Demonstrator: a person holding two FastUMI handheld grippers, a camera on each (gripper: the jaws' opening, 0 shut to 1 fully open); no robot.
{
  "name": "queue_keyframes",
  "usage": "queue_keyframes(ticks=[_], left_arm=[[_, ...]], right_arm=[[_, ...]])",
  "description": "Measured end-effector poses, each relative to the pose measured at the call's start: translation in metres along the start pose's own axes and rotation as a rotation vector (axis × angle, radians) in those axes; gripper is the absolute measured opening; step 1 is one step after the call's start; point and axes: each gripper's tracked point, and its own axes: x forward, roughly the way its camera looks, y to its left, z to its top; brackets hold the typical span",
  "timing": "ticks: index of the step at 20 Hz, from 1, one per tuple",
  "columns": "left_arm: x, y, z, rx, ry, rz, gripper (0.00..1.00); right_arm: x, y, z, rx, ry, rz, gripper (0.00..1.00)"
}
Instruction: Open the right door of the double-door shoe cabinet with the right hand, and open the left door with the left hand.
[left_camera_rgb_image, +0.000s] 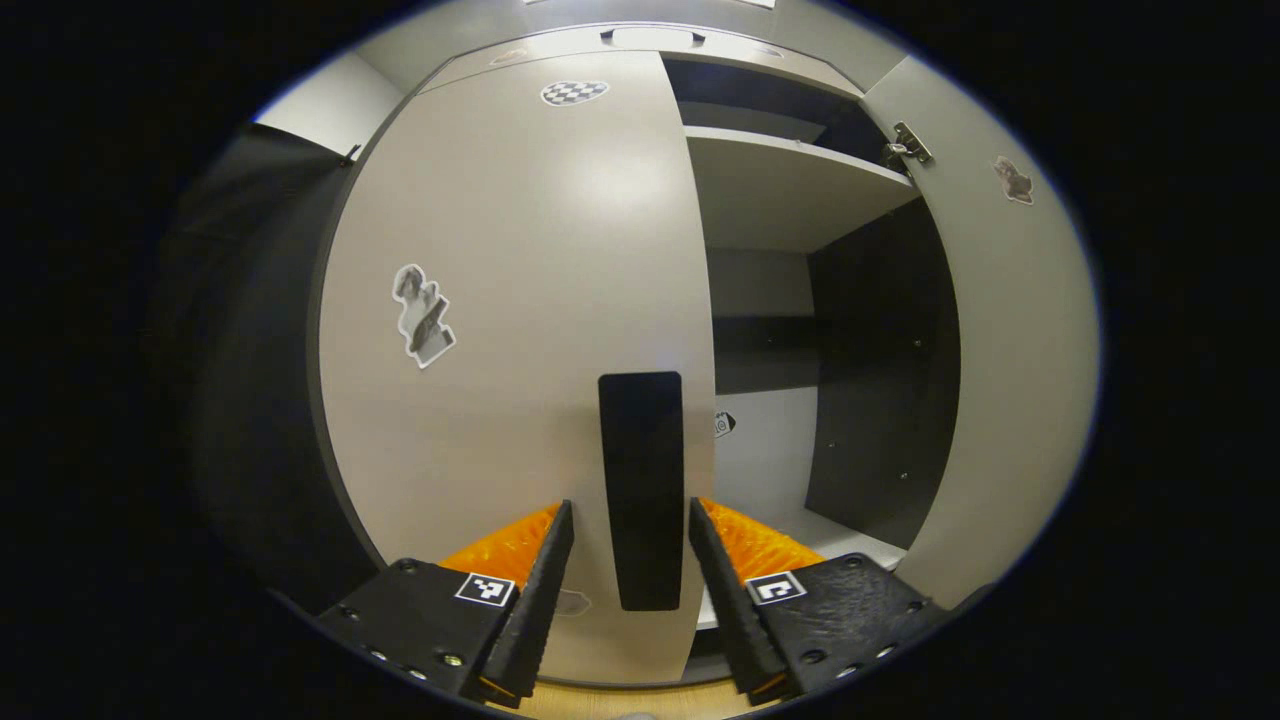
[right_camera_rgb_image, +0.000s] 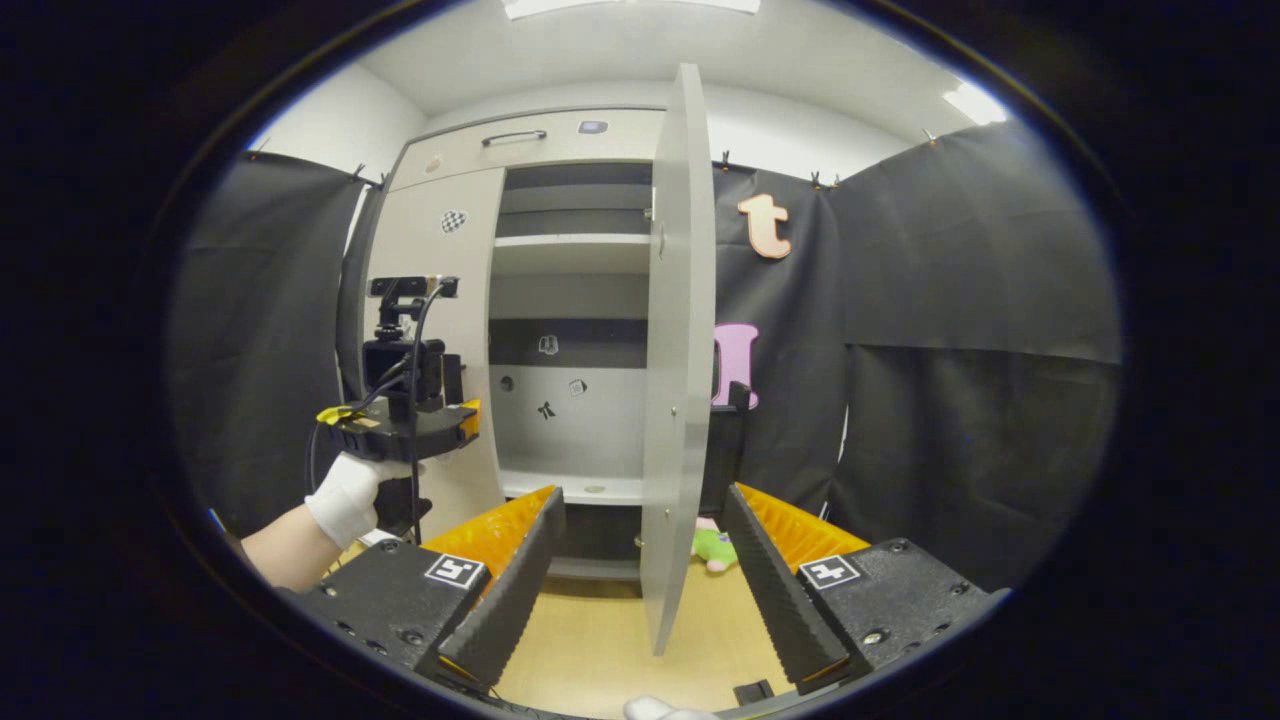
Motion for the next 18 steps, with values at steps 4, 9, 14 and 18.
queue_keyframes(ticks=[4, 9, 14, 18], left_arm=[[-0.001, -0.005, -0.001, 0.014, 0.009, -0.008, 0.37], [-0.001, -0.002, -0.002, 0.019, 0.005, 0.004, 0.10], [-0.004, -0.002, -0.001, 0.010, 0.009, -0.006, 0.05], [-0.017, -0.002, 0.000, 0.007, 0.007, -0.026, 0.05]], right_arm=[[0.000, 0.002, -0.001, 0.003, 0.008, 0.019, 0.99], [0.000, 0.000, 0.001, 0.008, 0.002, 0.025, 0.99], [-0.003, -0.004, 0.002, 0.003, -0.006, 0.025, 0.99], [-0.006, -0.005, 0.001, 0.012, -0.007, 0.036, 0.99]])
